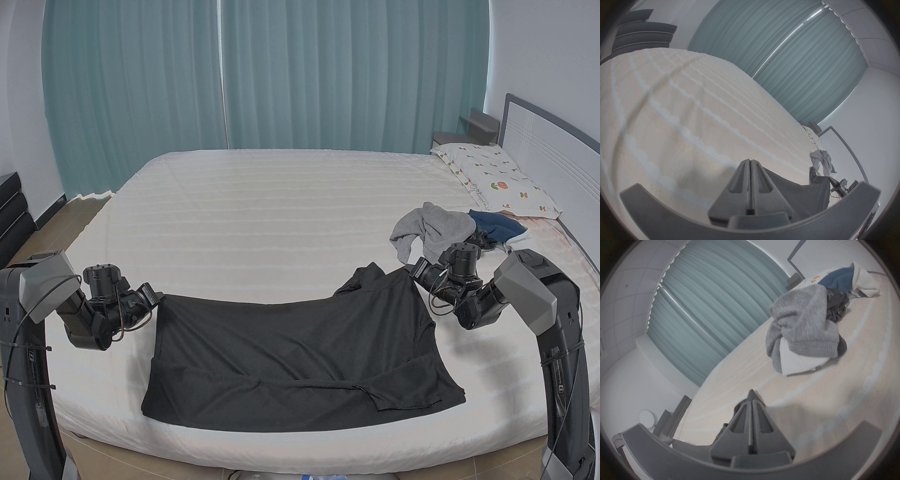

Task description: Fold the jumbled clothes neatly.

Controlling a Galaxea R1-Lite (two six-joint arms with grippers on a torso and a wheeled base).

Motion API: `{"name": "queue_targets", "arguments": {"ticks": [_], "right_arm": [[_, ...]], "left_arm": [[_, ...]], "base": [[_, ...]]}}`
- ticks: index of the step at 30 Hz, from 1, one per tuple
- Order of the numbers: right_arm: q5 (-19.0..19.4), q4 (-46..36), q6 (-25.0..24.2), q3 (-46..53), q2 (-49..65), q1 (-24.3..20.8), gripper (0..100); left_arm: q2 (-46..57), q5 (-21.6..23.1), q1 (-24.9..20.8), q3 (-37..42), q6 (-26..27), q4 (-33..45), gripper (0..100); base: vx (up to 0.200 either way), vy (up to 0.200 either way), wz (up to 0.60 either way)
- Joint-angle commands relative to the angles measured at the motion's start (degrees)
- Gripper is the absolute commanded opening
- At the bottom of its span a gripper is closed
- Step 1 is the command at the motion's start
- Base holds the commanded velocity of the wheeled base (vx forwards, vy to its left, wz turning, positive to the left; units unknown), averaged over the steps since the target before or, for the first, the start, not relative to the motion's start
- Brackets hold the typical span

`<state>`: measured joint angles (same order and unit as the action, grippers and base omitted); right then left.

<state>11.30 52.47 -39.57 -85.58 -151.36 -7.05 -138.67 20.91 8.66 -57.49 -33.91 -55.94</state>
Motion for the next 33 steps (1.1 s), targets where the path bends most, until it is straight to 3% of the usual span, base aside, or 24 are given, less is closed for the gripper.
{"name": "queue_targets", "arguments": {"ticks": [1, 16, 33], "right_arm": [[0.1, 3.1, -0.8, 2.6, 1.9, 0.5, 0], [1.2, 10.4, -1.1, 9.3, 5.7, 1.5, 0], [1.3, 5.7, -0.4, 10.2, 7.6, 0.9, 0]], "left_arm": [[1.0, 0.0, 0.6, 0.2, -0.1, -1.8, 0], [1.9, 0.6, 2.6, 1.0, -0.3, -3.6, 0], [2.5, 0.8, 1.9, 2.6, 0.3, -4.4, 0]], "base": [[0.0, 0.0, 0.0], [0.0, 0.0, 0.0], [0.0, 0.0, 0.0]]}}
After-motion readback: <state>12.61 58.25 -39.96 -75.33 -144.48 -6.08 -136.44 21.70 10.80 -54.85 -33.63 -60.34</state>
